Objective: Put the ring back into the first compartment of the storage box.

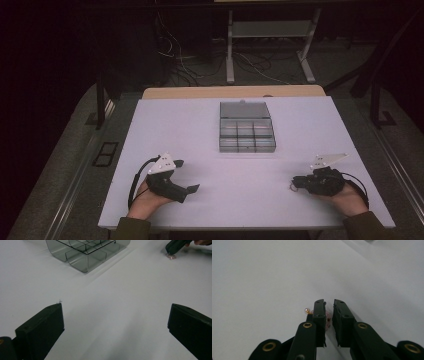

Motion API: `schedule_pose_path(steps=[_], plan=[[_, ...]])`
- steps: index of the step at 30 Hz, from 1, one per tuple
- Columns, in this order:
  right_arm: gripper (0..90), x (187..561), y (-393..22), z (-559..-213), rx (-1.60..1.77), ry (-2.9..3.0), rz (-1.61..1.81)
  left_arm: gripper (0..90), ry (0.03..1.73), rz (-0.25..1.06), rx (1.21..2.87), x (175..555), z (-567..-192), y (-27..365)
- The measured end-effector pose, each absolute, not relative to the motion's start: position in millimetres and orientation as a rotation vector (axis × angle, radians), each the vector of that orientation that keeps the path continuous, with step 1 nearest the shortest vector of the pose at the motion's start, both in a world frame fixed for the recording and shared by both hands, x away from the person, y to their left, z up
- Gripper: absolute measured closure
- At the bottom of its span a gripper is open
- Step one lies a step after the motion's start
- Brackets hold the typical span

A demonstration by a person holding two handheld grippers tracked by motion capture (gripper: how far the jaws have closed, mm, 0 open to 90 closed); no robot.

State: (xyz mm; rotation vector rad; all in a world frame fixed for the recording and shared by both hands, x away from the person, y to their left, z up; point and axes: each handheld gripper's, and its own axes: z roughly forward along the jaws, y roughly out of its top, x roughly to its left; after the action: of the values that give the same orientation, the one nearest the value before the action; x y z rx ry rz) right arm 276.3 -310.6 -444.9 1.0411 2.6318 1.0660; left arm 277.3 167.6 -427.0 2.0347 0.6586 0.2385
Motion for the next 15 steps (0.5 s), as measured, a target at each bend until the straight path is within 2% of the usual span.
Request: schedule_pose_path(steps=[15], plan=[[83.9,272.6,-304.4,-446.5,0.987,2.624,0.996,0.0,0.663,0.239,2.035,277.3,-427.3,167.5]])
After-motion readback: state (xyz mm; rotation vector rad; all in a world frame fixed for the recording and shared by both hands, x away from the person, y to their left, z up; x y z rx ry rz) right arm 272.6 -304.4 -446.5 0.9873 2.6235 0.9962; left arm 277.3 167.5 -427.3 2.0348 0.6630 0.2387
